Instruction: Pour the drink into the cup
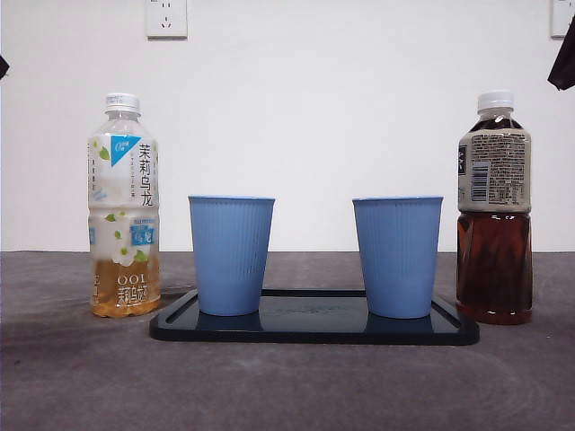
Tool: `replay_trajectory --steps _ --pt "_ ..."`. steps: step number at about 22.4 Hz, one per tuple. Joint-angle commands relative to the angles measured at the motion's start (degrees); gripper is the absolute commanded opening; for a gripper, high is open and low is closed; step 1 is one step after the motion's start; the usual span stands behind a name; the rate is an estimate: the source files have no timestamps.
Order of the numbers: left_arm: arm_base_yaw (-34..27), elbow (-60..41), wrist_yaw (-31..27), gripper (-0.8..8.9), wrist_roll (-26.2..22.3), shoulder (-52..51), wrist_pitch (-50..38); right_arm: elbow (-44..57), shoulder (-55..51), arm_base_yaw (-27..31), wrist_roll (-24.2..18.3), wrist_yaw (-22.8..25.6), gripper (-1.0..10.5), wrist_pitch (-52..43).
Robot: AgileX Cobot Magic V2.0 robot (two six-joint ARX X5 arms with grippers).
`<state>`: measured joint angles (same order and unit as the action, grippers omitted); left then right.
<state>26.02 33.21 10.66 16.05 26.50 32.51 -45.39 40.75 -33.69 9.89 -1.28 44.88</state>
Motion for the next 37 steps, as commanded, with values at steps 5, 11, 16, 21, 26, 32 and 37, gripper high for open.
replay_trajectory --steps 5,11,16,21,26,32,37 --pt "0.2 1.0 -0.4 0.07 -4.4 -0.9 -0.7 -1.0 0.3 -0.3 0.6 0.2 0.1 -0.3" --pt "-13.4 -1.5 -0.9 0.07 -25.0 -10.0 -9.3 -1.0 0.3 -0.3 0.6 0.2 0.1 -0.3" --pt "-23.5 -13.0 -6.4 0.07 -26.9 -19.0 -20.0 -1.0 0.3 -0.3 0.6 0.2 0.1 -0.3" --pt "-25.5 -24.9 -6.8 0.07 -26.4 -26.3 -21.6 -1.0 0.3 -0.3 0.6 0.2 0.1 -0.3" --pt "-25.7 -30.2 -6.9 0.07 -25.8 -26.3 -21.4 -1.0 0.3 -0.3 0.6 0.2 0.1 -0.3" --pt "-25.7 -32.4 -6.9 0.07 -25.9 -26.3 -21.6 -1.0 0.3 -0.3 0.6 0.2 0.1 -0.3" --pt "-25.7 -32.3 -6.8 0.07 -25.8 -26.3 -21.6 -1.0 0.3 -0.3 0.6 0.2 0.1 -0.3"
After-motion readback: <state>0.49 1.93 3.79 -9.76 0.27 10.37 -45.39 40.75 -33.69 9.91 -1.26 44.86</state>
